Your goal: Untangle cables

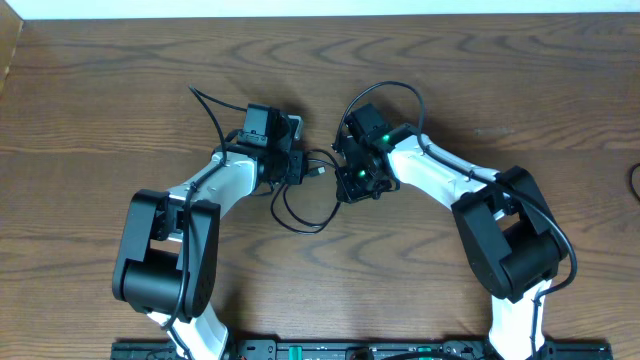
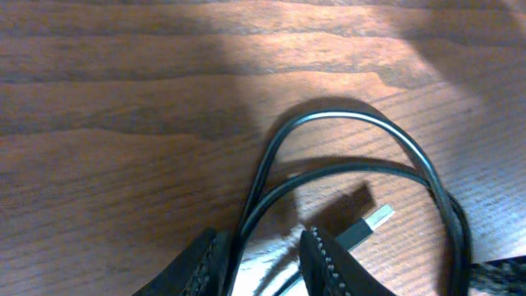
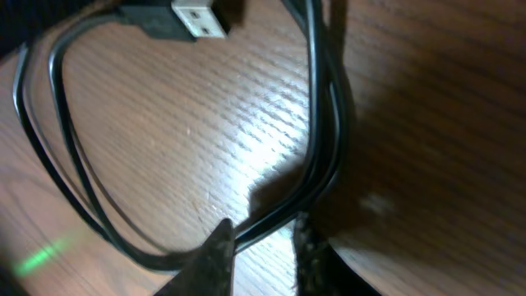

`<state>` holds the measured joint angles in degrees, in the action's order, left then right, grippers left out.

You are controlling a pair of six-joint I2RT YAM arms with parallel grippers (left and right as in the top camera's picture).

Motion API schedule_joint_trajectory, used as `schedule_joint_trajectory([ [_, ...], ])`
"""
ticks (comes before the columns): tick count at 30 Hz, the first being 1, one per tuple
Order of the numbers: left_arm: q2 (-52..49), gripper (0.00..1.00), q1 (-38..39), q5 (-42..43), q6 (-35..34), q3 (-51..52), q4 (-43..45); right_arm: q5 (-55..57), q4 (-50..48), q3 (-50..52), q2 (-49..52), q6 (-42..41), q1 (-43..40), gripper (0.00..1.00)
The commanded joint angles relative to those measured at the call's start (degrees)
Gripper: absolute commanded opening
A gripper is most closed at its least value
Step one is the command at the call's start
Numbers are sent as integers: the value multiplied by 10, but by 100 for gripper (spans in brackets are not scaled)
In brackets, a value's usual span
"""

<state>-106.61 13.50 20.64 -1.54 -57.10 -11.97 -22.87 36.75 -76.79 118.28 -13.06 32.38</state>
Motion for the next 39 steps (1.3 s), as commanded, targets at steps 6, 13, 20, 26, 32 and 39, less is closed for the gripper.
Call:
schedule_joint_trajectory([
  [6, -24, 34, 6, 12, -11, 43, -31, 24, -3, 16, 41, -7, 7, 1],
  [13, -12, 34, 6, 12, -11, 43, -35, 48, -4, 16, 41, -33, 5, 1],
  [20, -12, 34, 6, 12, -11, 43, -38, 49, -7, 14, 34, -32, -25, 1],
  [26, -12, 34, 6, 15, -12, 43, -46, 49, -5, 14, 15, -31, -76, 1],
  [32, -12, 34, 9, 81, -12, 43, -42, 38, 13, 14, 12, 16, -108, 21],
  [39, -12, 34, 45, 126, -15, 42, -40, 23, 23, 14, 12, 44, -115, 43],
])
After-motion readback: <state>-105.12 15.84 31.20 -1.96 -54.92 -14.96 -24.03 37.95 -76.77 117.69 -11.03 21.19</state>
